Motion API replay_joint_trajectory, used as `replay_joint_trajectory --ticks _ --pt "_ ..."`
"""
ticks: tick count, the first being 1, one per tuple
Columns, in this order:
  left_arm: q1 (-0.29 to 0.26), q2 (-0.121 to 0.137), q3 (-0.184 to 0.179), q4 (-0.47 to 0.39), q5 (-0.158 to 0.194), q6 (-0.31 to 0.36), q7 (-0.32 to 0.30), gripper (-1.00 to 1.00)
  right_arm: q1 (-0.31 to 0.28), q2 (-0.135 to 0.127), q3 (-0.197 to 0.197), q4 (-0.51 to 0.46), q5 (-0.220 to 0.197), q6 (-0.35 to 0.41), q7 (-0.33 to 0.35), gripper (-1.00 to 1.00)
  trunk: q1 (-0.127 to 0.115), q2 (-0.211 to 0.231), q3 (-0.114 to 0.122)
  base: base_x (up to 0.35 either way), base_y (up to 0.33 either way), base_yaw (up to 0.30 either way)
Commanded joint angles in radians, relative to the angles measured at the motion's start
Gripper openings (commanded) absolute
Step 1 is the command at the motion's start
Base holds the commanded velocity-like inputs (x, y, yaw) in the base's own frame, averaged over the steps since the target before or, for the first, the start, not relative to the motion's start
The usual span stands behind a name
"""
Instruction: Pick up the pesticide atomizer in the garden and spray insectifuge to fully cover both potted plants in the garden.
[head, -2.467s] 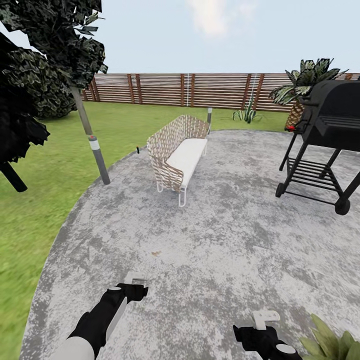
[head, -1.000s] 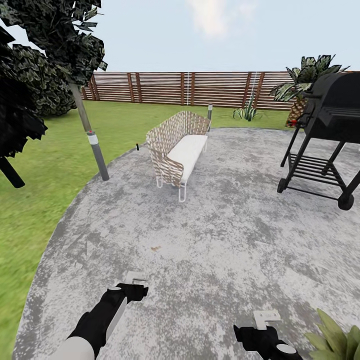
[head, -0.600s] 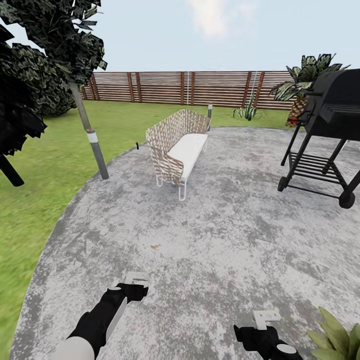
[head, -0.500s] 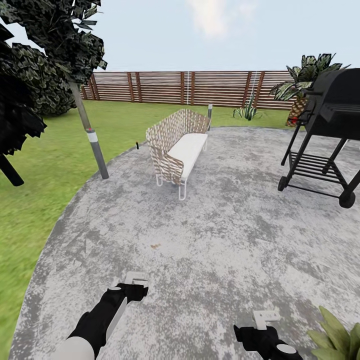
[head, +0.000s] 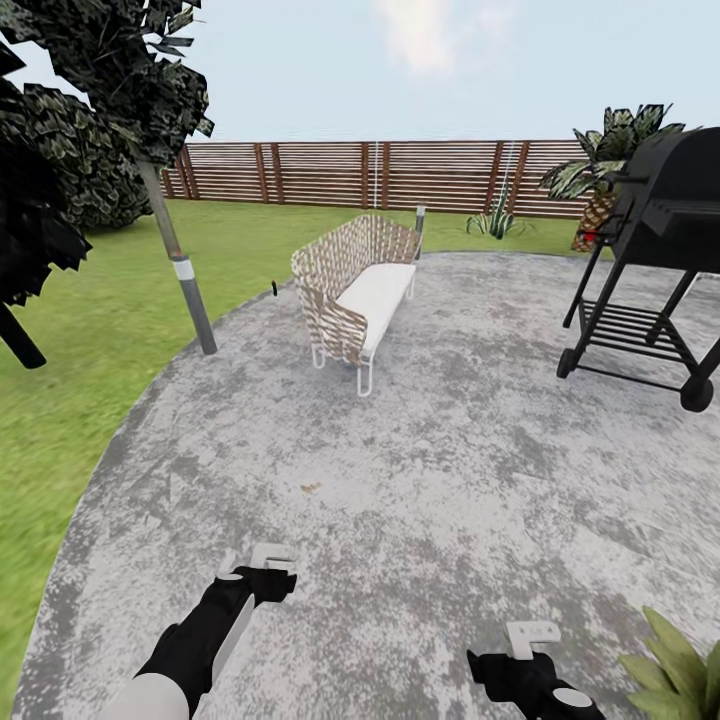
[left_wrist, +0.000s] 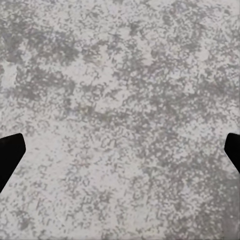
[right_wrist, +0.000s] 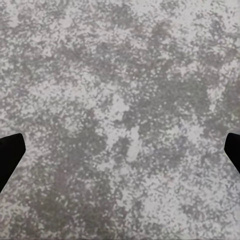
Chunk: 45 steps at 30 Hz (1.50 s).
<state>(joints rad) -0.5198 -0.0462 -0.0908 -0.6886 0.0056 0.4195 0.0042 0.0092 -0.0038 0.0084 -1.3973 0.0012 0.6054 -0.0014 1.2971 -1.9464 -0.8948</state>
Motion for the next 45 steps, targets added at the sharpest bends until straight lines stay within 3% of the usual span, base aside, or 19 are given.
replay_joint_trajectory --ticks 1,35,45 --pt "0.000 0.000 -0.001 -0.002 0.001 0.005 0.000 1.00 0.000 -0.001 0.001 -0.002 0.000 0.005 0.000 1.00 0.004 -0.008 -0.004 0.000 0.000 0.000" --pt "0.000 0.000 -0.002 -0.002 0.001 0.005 0.000 1.00 0.000 -0.001 0.001 -0.002 0.000 0.005 0.000 1.00 0.134 -0.246 -0.110 0.000 0.000 0.000" --pt "0.001 0.000 -0.002 -0.002 0.001 0.005 0.000 1.00 0.000 -0.001 0.001 -0.002 0.000 0.005 0.000 1.00 0.134 -0.246 -0.110 0.016 0.005 0.000"
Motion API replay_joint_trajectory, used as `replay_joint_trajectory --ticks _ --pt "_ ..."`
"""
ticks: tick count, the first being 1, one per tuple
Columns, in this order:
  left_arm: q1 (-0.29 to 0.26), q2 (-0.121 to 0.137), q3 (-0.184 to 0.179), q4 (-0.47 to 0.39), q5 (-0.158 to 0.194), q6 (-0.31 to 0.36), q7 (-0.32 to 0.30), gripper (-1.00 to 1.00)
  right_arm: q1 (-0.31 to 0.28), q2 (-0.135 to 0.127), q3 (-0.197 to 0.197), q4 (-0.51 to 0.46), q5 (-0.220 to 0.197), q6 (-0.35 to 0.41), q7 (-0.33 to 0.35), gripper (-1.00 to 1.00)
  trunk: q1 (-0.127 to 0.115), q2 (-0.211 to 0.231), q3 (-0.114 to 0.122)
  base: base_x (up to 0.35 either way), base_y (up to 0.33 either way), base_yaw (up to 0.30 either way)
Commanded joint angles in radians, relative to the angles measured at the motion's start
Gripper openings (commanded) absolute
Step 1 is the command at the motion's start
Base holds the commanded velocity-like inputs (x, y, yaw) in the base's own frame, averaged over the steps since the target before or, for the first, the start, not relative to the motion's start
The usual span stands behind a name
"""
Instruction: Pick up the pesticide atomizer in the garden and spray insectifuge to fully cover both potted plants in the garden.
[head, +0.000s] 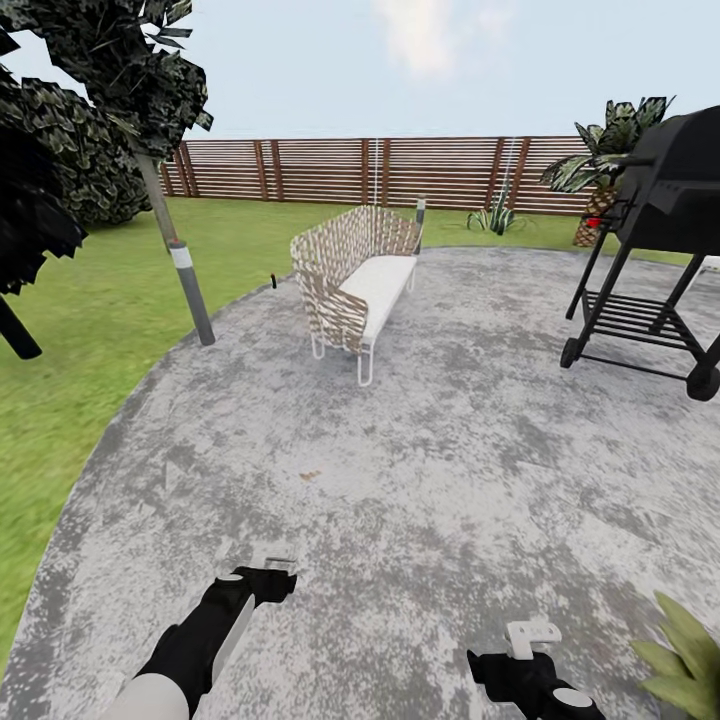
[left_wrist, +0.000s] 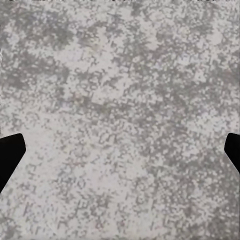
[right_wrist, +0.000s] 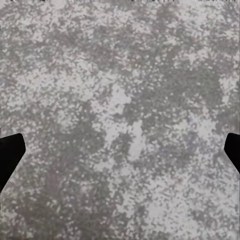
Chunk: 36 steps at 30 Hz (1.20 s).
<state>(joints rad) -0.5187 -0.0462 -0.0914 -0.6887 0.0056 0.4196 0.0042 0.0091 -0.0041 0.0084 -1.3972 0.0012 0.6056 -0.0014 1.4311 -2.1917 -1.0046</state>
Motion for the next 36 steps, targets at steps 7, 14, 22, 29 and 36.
replay_joint_trajectory --ticks 7,14,22,29,36 --pt "0.000 0.000 -0.001 -0.002 0.000 0.005 0.000 1.00 0.000 0.000 0.001 -0.002 0.000 0.005 0.000 1.00 0.000 0.000 -0.001 0.260 0.172 0.000" --pt "0.000 0.000 -0.002 -0.002 -0.001 0.004 0.000 1.00 0.000 0.001 0.001 -0.002 0.000 0.005 0.000 1.00 0.000 0.000 -0.001 0.285 0.239 0.000" --pt "0.000 0.000 -0.001 -0.002 0.000 0.004 0.000 1.00 0.000 0.001 0.001 -0.002 0.000 0.005 0.000 1.00 0.000 0.000 -0.001 0.284 0.243 0.000" --pt "0.000 0.000 -0.002 -0.002 0.000 0.004 0.000 1.00 0.000 0.001 0.003 -0.001 0.000 0.005 0.000 1.00 0.000 0.000 -0.001 0.218 0.283 0.000" --pt "0.000 0.000 -0.002 -0.002 -0.001 0.004 0.000 1.00 0.000 0.000 0.001 -0.001 0.000 0.005 0.002 1.00 0.000 0.000 -0.001 0.244 0.269 0.000"
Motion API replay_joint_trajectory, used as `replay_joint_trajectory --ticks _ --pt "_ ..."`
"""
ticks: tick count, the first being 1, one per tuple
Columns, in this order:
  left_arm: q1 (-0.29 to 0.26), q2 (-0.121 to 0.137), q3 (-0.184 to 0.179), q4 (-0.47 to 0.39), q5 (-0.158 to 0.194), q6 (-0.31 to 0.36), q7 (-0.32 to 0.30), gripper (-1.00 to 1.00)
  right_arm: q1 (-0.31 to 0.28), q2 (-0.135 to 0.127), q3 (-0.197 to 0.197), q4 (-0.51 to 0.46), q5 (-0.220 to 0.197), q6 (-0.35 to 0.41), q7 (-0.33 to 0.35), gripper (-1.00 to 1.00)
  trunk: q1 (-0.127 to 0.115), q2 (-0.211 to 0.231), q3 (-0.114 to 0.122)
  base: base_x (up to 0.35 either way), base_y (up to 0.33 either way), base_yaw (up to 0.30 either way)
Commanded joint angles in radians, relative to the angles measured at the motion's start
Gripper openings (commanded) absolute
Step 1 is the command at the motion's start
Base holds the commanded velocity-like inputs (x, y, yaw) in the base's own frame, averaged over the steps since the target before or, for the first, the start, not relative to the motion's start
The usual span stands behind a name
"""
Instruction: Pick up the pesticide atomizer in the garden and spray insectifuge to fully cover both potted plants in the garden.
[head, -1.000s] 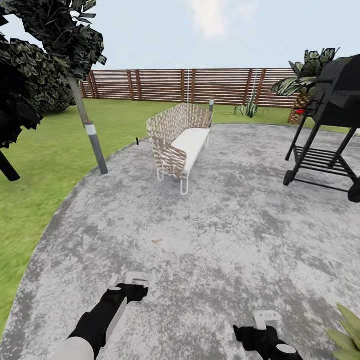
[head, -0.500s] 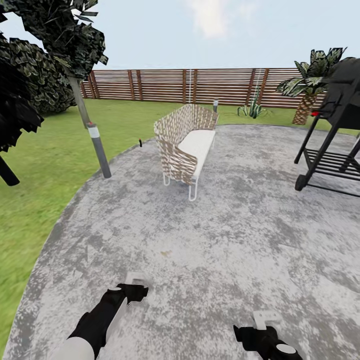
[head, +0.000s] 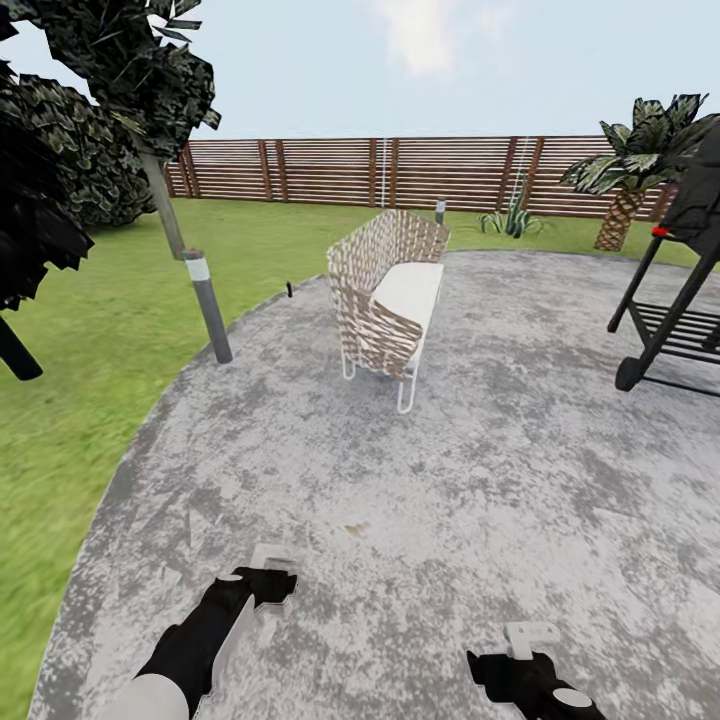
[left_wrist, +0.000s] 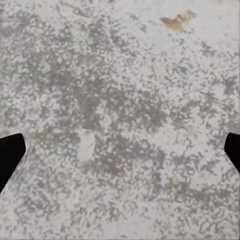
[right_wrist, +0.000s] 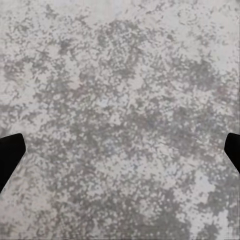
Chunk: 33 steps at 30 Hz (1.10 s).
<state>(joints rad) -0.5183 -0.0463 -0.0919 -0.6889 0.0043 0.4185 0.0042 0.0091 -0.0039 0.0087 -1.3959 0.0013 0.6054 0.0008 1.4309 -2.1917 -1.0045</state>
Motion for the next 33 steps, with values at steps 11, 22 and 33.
replay_joint_trajectory --ticks 11,22,33 --pt "0.000 0.000 0.000 -0.001 0.002 0.006 0.000 1.00 0.000 -0.004 0.001 -0.005 -0.001 0.004 0.003 1.00 0.000 0.000 -0.001 0.272 0.249 0.000" --pt "0.000 0.000 0.000 -0.001 0.001 0.006 0.000 1.00 0.000 -0.004 0.009 -0.025 -0.003 0.004 0.005 1.00 0.000 0.000 -0.001 0.277 0.247 0.000" --pt "0.000 0.000 0.000 -0.001 0.002 0.005 0.000 1.00 0.000 0.000 0.011 -0.031 -0.001 0.005 0.004 1.00 0.000 0.000 -0.001 0.296 0.215 0.000"
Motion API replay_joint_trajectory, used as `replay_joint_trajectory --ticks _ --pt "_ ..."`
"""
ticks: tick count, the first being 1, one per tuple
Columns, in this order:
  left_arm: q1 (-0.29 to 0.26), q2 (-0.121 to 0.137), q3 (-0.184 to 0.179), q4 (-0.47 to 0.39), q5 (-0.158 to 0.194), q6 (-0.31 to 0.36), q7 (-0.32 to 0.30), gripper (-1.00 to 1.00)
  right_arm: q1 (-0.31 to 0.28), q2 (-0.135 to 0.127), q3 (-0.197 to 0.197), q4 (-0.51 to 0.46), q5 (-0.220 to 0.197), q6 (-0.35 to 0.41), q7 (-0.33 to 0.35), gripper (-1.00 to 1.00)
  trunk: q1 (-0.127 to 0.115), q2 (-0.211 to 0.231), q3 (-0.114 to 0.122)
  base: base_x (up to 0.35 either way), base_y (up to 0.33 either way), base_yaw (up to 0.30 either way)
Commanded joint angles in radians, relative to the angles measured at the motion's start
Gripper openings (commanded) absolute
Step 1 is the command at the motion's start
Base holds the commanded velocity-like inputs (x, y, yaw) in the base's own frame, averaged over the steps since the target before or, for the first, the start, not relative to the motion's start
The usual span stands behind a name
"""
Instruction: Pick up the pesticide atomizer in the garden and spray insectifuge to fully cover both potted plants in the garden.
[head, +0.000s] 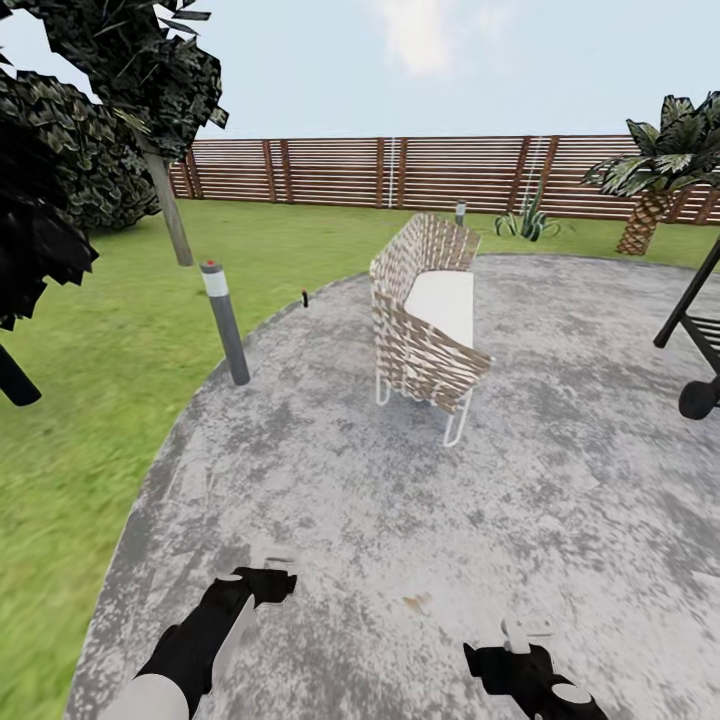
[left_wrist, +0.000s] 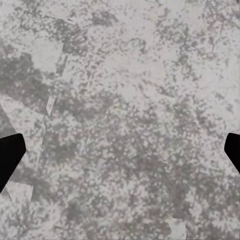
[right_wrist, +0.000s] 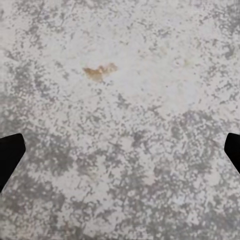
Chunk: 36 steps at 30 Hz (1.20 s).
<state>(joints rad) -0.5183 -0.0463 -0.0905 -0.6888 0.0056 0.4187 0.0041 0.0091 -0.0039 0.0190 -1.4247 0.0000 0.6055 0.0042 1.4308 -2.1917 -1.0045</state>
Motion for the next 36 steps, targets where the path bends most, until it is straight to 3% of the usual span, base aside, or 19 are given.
replay_joint_trajectory --ticks 1,36 --pt "0.000 0.000 -0.002 -0.001 0.000 0.005 0.000 1.00 0.000 -0.001 0.001 -0.002 0.001 0.005 0.000 1.00 0.000 0.000 -0.001 0.317 0.179 0.000" --pt "0.000 0.000 -0.002 -0.001 0.000 0.006 0.000 1.00 0.000 -0.003 -0.007 -0.002 0.002 0.005 0.000 1.00 0.000 0.000 -0.001 0.325 0.170 0.000"
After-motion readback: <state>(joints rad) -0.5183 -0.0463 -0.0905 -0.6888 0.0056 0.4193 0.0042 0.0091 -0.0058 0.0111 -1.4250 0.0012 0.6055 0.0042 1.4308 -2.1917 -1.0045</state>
